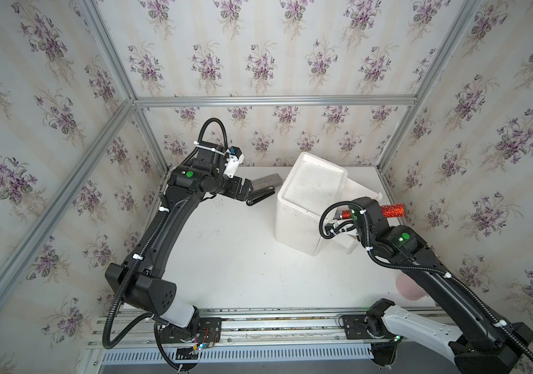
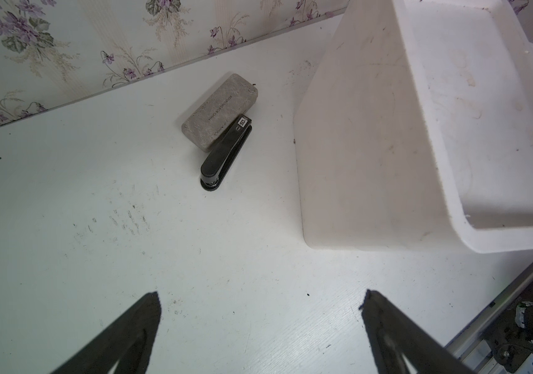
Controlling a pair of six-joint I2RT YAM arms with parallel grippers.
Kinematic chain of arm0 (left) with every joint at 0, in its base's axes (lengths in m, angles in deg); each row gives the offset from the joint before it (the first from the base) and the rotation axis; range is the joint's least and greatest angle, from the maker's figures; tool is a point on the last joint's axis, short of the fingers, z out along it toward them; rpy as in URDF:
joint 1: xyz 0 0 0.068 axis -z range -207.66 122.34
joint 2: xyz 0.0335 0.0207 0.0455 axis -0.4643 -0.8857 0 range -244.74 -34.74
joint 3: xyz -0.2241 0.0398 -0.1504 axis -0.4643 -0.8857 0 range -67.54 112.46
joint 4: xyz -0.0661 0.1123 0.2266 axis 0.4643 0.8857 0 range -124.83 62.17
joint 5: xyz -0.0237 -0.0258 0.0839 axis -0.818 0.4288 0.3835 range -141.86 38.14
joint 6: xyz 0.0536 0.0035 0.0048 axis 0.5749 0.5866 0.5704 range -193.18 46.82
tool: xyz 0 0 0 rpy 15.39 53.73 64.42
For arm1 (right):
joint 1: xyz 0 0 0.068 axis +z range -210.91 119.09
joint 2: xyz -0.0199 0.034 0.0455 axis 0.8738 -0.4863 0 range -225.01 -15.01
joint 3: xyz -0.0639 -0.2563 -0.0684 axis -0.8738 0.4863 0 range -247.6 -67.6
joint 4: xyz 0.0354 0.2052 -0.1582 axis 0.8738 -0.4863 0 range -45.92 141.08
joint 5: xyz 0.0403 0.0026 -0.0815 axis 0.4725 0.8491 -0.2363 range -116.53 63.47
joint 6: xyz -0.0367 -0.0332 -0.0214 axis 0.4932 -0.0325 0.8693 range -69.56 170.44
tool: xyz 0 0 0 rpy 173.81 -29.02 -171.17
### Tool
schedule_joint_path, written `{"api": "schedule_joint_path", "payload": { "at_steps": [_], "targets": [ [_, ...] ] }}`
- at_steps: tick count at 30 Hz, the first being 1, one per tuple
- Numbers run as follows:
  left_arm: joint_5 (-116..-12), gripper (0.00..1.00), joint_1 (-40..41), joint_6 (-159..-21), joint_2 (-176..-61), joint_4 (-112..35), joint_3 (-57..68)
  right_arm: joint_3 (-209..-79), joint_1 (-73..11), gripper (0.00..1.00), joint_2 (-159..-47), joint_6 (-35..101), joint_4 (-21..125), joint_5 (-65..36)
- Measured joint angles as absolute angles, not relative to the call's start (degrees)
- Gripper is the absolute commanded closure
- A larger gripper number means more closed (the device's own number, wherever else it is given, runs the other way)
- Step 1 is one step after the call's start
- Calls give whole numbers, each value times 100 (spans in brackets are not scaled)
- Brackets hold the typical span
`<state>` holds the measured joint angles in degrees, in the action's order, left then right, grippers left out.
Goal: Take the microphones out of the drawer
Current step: Pick up the microphone from the drawer.
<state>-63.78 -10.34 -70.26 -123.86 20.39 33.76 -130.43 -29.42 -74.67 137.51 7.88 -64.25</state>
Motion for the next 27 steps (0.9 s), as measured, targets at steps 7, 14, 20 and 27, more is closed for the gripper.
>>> {"api": "schedule_joint_path", "payload": {
  "at_steps": [7,14,20,27],
  "targets": [
    [-6691,1,-993,-7079,-12386,1987,3437,-13412,-3255,100,-8066,12833,578,-6499],
    [-6997,1,-232,-7256,-12622,1884,3942,-13430,-3255,100,-8015,12112,312,-6318],
    [-6643,1,476,-7487,-13783,1840,5197,-13052,-3145,100,-7539,11948,336,-6149],
    [-6230,2,516,-7772,-14917,1950,6486,-12647,-2817,100,-6848,12247,364,-6001]
  ]
}}
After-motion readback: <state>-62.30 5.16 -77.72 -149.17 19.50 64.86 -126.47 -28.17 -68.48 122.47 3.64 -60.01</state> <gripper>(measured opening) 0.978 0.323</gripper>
